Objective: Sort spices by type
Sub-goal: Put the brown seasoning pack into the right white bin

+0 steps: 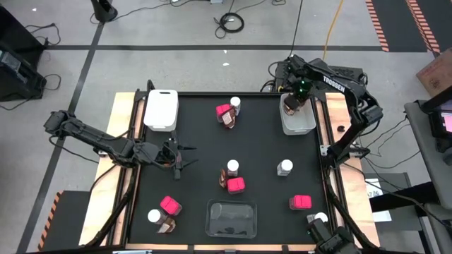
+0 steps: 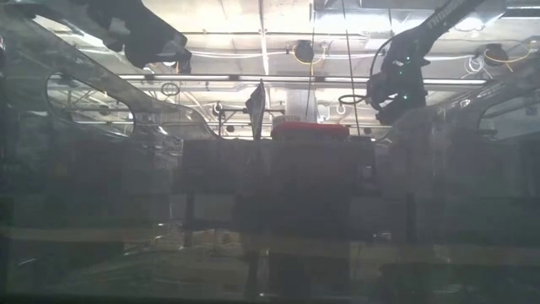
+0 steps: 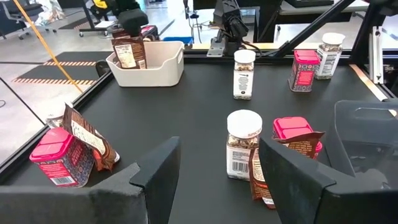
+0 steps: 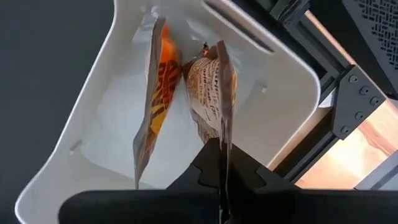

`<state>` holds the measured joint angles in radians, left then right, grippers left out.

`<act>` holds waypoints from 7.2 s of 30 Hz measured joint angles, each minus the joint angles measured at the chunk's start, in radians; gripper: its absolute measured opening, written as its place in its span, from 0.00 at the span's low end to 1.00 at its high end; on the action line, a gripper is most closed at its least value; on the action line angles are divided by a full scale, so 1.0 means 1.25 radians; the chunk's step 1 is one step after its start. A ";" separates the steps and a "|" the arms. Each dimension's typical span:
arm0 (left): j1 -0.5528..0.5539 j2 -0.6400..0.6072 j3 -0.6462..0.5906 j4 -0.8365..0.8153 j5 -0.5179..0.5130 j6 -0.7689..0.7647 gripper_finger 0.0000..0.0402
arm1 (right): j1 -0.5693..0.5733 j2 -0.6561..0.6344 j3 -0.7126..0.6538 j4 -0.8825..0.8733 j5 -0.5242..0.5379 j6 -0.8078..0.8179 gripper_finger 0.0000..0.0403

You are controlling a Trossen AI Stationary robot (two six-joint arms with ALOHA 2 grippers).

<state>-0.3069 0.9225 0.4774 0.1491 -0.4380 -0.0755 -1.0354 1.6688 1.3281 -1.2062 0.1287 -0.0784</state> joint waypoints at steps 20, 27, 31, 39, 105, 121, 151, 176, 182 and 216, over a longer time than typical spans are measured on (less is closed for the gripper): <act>0.000 0.000 0.000 -0.001 0.006 -0.013 0.55 | 0.003 0.000 0.083 -0.103 0.001 0.049 0.33; 0.000 0.000 0.000 0.000 0.006 -0.018 0.55 | 0.047 -0.022 0.262 -0.209 -0.004 0.081 0.34; 0.000 0.000 0.000 0.000 0.006 -0.018 0.55 | 0.117 -0.047 0.338 -0.205 -0.068 0.081 0.35; 0.000 0.000 0.000 0.000 0.012 -0.020 0.55 | 0.294 -0.057 0.380 -0.083 -0.168 0.039 0.35; 0.000 0.000 0.000 -0.043 0.012 -0.037 0.55 | 0.421 0.379 0.393 0.259 -0.352 -0.389 0.10; 0.000 0.000 0.000 -0.043 0.011 -0.033 0.55 | 0.423 0.298 0.394 0.166 -0.330 -0.362 0.00; 0.000 0.000 0.000 -0.043 0.011 -0.040 0.55 | 0.294 -0.128 0.314 -0.197 -0.179 -0.073 0.00; 0.000 0.000 0.000 -0.043 0.011 -0.040 0.55 | 0.169 -0.217 0.162 -0.096 0.024 0.030 0.00; 0.000 0.000 0.000 -0.043 0.011 -0.040 0.55 | 0.112 -0.220 0.164 -0.027 0.108 0.087 0.00; 0.000 0.000 0.000 -0.049 0.011 -0.059 0.55 | 0.006 -0.139 -0.090 0.166 0.122 0.076 0.00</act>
<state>-0.3069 0.9224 0.4774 0.0879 -0.4236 -0.1490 -1.0283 1.4952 1.2160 -0.9989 0.2817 0.0170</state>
